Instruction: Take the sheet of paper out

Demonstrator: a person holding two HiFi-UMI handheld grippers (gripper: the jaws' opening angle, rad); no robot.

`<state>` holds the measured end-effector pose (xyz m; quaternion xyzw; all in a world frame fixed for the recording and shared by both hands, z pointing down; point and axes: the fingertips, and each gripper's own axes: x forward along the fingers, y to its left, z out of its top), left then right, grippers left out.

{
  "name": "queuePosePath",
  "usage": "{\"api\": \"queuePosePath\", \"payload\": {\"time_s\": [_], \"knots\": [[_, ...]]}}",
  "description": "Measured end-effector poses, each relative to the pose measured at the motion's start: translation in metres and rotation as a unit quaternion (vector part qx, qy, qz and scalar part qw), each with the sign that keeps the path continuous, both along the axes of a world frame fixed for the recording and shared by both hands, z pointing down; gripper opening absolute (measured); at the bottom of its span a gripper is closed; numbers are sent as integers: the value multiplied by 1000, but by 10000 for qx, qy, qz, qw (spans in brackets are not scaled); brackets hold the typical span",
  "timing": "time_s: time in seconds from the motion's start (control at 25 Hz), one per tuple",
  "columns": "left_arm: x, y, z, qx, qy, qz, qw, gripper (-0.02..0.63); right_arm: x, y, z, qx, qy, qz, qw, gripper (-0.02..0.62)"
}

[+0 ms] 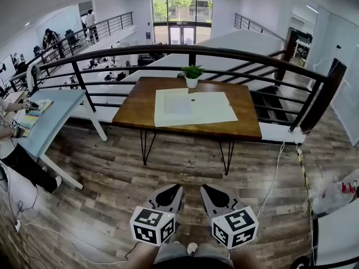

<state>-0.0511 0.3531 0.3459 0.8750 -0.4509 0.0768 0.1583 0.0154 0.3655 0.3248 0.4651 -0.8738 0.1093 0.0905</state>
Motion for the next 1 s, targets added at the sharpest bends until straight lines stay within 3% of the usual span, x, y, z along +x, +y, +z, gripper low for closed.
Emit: {"api": "queuePosePath", "payload": {"time_s": [0.24, 1.0], "knots": [[9, -2, 3, 44, -126, 110, 9999, 26, 10, -3, 0, 7, -176, 51, 9998, 25], [26, -21, 14, -64, 58, -259, 9996, 26, 33, -15, 21, -228, -260, -157, 9993, 26]]}}
